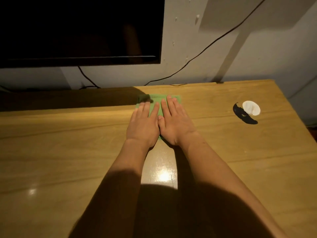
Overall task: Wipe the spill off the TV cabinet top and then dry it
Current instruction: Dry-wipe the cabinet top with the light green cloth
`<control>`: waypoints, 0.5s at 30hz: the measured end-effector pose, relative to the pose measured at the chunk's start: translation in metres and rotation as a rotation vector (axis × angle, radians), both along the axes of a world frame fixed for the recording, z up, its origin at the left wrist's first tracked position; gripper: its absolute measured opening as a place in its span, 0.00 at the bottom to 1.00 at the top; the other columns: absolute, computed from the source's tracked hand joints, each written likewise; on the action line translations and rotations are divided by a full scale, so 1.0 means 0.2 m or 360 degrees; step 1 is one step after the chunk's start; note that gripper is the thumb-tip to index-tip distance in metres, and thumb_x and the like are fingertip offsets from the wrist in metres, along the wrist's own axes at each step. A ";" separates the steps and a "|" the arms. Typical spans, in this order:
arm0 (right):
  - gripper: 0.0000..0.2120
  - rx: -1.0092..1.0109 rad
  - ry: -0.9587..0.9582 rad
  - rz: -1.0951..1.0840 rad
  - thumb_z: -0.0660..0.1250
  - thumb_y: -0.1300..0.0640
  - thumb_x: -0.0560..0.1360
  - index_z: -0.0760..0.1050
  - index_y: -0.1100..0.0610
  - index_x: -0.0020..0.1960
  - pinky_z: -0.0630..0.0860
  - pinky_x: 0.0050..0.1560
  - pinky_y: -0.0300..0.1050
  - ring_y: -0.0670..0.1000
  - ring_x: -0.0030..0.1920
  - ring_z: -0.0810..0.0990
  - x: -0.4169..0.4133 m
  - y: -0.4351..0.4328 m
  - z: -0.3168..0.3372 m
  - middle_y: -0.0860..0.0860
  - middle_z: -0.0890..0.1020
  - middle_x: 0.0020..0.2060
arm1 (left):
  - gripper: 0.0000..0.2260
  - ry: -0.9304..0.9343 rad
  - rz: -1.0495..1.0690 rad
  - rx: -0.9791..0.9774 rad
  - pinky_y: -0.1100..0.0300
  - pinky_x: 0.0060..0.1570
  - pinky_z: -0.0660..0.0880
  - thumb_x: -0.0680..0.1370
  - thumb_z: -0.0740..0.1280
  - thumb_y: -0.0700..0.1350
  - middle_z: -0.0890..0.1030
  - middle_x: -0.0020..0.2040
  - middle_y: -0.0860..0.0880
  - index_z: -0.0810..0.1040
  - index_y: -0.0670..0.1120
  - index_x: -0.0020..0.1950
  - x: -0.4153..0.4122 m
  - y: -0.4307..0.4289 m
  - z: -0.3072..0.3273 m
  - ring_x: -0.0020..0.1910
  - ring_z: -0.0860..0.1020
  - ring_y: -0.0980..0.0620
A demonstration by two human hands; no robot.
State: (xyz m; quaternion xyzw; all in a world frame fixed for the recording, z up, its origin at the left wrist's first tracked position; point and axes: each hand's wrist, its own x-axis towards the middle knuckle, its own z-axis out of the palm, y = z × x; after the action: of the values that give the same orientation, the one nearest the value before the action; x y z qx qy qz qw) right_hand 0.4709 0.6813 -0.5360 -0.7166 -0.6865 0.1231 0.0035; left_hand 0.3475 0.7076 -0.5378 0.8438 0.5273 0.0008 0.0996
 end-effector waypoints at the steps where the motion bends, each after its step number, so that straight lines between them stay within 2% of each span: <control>1: 0.29 0.0000 0.0007 -0.0001 0.41 0.47 0.83 0.40 0.58 0.79 0.38 0.77 0.51 0.54 0.78 0.36 -0.02 -0.08 0.00 0.56 0.40 0.79 | 0.23 -0.0017 0.0015 -0.0038 0.49 0.77 0.47 0.85 0.45 0.50 0.48 0.81 0.44 0.46 0.51 0.80 -0.02 -0.08 0.00 0.79 0.45 0.46; 3: 0.29 0.0003 0.0011 0.0011 0.40 0.47 0.83 0.40 0.58 0.79 0.36 0.77 0.50 0.53 0.78 0.35 -0.05 -0.26 0.01 0.56 0.40 0.79 | 0.23 -0.0043 0.0030 -0.0088 0.50 0.77 0.45 0.85 0.45 0.51 0.43 0.81 0.46 0.45 0.51 0.80 -0.06 -0.26 0.00 0.79 0.41 0.49; 9: 0.29 -0.0036 0.0059 0.0006 0.39 0.46 0.82 0.36 0.57 0.79 0.37 0.77 0.51 0.52 0.77 0.32 -0.15 -0.89 0.01 0.55 0.36 0.78 | 0.24 -0.0076 0.0054 -0.0073 0.50 0.77 0.45 0.84 0.44 0.51 0.41 0.81 0.47 0.42 0.52 0.80 -0.18 -0.90 -0.02 0.79 0.39 0.50; 15: 0.29 -0.0088 0.0056 0.0017 0.39 0.46 0.82 0.34 0.56 0.78 0.33 0.76 0.51 0.54 0.75 0.28 -0.22 -1.52 0.07 0.55 0.33 0.77 | 0.25 -0.0098 0.0087 -0.0098 0.52 0.77 0.41 0.84 0.45 0.52 0.38 0.80 0.49 0.39 0.54 0.79 -0.22 -1.53 0.01 0.78 0.36 0.51</control>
State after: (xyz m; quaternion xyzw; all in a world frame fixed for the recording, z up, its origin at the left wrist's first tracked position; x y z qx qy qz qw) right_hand 0.4277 0.3778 -0.5229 -0.7105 -0.6865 0.1546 -0.0049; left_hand 0.3034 0.4009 -0.5365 0.8253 0.5465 0.0133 0.1415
